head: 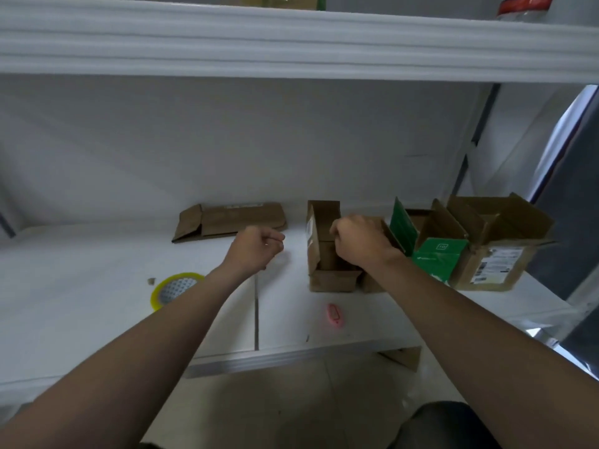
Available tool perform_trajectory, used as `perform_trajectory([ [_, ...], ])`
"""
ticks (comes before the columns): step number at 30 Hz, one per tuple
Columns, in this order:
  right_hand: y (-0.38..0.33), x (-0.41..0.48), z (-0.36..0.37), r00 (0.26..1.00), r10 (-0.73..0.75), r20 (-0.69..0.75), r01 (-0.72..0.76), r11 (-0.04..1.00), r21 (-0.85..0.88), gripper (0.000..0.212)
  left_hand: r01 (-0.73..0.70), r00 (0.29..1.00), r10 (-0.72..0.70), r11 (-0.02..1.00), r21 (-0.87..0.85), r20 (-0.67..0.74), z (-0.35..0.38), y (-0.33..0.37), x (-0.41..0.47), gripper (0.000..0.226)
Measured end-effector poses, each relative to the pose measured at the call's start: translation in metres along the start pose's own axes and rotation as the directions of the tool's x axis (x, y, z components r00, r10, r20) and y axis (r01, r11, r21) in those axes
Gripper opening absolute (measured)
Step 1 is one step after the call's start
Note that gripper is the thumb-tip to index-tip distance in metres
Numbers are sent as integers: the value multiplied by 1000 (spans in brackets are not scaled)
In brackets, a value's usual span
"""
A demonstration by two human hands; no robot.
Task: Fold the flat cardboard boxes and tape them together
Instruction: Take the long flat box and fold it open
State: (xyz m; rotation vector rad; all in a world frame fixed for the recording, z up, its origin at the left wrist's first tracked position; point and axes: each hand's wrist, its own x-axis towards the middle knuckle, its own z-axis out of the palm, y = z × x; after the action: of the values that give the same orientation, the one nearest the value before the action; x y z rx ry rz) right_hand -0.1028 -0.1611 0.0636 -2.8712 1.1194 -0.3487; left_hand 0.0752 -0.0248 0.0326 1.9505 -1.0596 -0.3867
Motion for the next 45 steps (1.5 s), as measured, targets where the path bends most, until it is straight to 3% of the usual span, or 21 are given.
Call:
perform_trajectory([
  [5, -45, 2, -1, 992, -102, 76, 92, 988, 122, 33, -59, 998, 42, 933, 355, 56, -41, -35, -11, 20],
  [11, -77, 26, 30, 945, -256, 204, 267, 963, -28, 39, -32, 999, 43, 867, 496, -10, -77, -68, 2, 30],
  [17, -89, 83, 74, 941, -244, 234, 265, 962, -61, 38, -30, 999, -5, 758, 651, 52, -84, -99, 54, 30],
  [22, -100, 131, 109, 935, -247, 254, 272, 960, -66, 34, -21, 982, -129, 642, 766, 136, -73, -134, 94, 49],
  [26, -106, 158, 130, 928, -208, 310, 277, 940, -201, 52, -13, 984, -137, 594, 805, 118, -59, -147, 113, 55],
  [30, -109, 172, 152, 935, -202, 292, 278, 928, -248, 55, 18, 977, -180, 592, 806, 111, -54, -157, 132, 52],
  [35, -111, 184, 166, 950, -191, 249, 254, 934, -250, 56, 27, 986, -147, 625, 780, 84, -52, -172, 144, 63],
  [40, -107, 194, 167, 955, -173, 241, 224, 953, -206, 55, 38, 988, -138, 644, 764, 67, -47, -175, 151, 51],
  [45, -112, 203, 170, 971, -197, 135, 216, 965, -148, 45, 29, 999, -1, 685, 728, -39, -45, -178, 152, 49],
])
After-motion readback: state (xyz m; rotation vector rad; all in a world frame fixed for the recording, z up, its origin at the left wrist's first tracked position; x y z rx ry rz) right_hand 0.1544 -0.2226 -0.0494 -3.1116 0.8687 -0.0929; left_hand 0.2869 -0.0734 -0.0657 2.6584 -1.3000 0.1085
